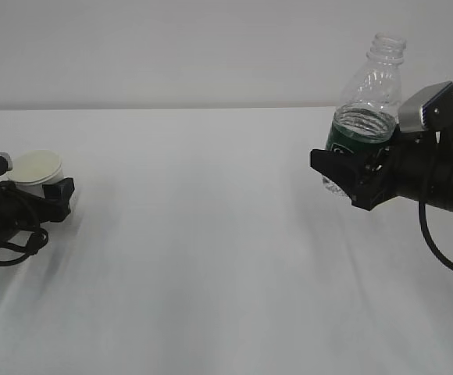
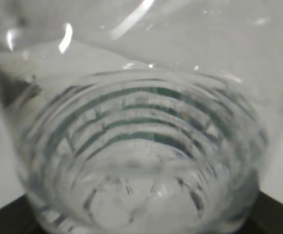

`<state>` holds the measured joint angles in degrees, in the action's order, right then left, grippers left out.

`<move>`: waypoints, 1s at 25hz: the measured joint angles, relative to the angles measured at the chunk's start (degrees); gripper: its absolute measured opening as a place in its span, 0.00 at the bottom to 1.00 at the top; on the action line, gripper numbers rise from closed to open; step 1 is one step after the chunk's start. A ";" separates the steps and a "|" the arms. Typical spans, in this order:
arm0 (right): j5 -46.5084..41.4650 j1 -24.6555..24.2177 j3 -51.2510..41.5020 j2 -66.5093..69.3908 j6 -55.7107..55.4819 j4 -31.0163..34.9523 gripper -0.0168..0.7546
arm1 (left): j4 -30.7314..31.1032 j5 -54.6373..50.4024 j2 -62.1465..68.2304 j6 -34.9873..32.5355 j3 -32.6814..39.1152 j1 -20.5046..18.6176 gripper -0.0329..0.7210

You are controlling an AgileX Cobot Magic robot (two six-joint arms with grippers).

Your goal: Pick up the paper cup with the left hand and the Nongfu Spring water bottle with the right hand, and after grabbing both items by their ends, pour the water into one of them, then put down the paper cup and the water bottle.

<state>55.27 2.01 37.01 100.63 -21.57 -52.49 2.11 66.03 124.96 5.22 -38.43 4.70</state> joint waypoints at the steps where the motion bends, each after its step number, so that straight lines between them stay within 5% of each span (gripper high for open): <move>1: 0.00 0.00 0.00 0.00 0.00 0.00 0.66 | -0.15 0.00 0.00 0.00 0.00 0.00 0.90; 25: 0.00 0.00 0.00 0.00 0.00 0.00 0.66 | -0.99 0.00 2.39 0.00 -0.54 0.00 0.88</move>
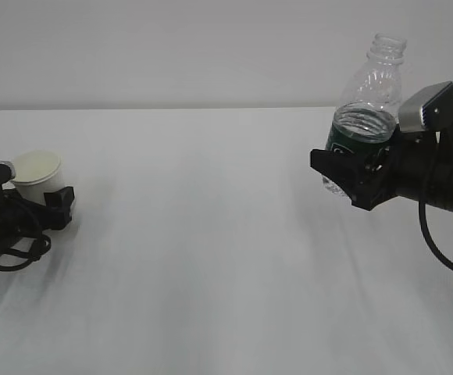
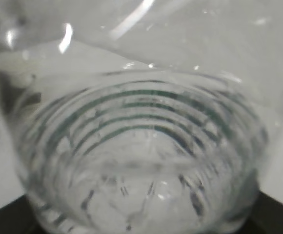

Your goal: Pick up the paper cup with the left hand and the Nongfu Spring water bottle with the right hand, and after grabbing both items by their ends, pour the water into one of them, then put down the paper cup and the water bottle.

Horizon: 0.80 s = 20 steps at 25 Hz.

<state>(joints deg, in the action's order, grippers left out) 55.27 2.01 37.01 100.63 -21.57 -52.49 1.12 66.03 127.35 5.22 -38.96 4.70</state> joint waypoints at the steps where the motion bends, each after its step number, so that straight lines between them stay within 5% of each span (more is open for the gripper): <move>1: 0.00 0.00 0.00 0.00 0.00 0.00 0.66 | 0.00 0.00 0.00 0.00 0.00 0.00 0.88; 20: 0.00 0.00 0.00 0.00 0.00 -0.01 0.66 | 0.62 0.00 0.00 0.00 0.00 0.00 0.79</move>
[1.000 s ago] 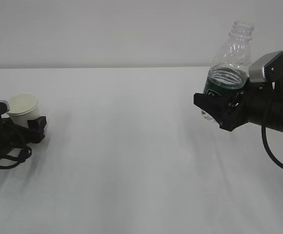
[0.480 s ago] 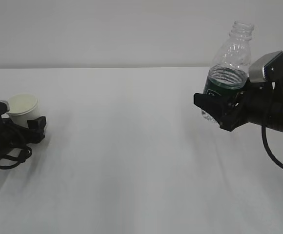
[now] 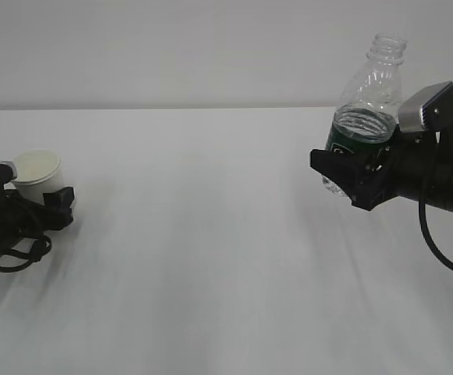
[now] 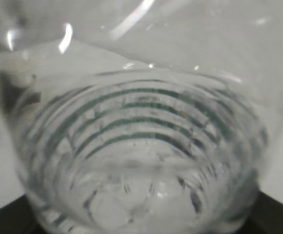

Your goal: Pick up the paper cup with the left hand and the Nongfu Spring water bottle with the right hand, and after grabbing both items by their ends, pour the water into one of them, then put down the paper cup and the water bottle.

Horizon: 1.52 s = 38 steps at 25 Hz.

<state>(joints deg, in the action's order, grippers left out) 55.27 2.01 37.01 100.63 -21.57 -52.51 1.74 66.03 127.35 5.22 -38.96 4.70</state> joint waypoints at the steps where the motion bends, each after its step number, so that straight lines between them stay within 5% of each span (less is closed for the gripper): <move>1: 0.00 0.00 0.00 0.00 0.00 0.00 0.66 | 0.42 0.00 0.00 0.00 0.00 0.00 0.79; 38: -0.83 0.00 0.00 0.00 -0.04 -0.10 0.66 | 27.11 0.00 -9.62 10.75 0.00 0.00 0.75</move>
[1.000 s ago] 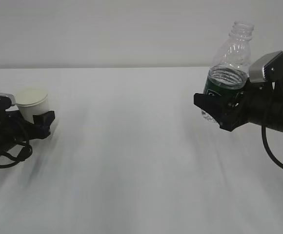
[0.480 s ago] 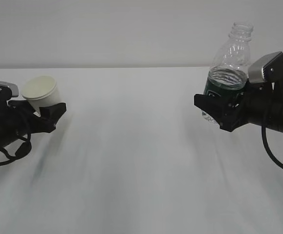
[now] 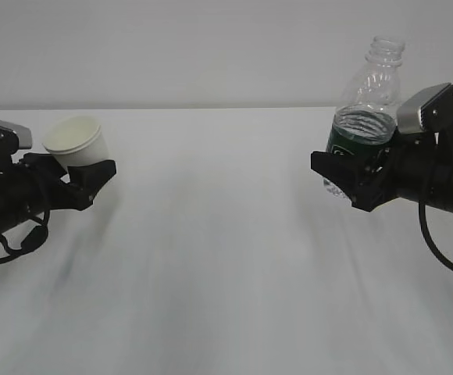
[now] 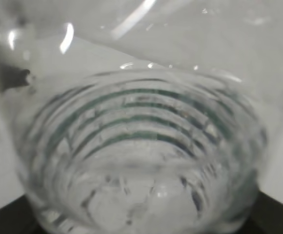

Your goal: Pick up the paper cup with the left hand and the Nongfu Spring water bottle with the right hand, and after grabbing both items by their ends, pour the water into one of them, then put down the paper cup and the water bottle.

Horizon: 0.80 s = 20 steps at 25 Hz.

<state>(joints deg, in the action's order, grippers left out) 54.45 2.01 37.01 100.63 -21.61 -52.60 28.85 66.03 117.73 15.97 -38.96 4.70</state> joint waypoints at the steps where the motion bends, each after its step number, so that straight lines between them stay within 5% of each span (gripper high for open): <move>1: 0.00 0.00 0.00 0.00 0.00 0.00 0.66 | 0.41 0.00 -0.42 0.00 0.00 0.00 0.74; 20: -1.56 0.00 0.00 0.00 0.00 0.00 0.66 | 16.87 0.00 -0.86 7.88 0.00 0.00 0.72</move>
<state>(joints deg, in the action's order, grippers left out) 52.88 2.01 37.01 100.63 -21.61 -52.60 45.72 66.03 116.87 23.85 -38.96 4.70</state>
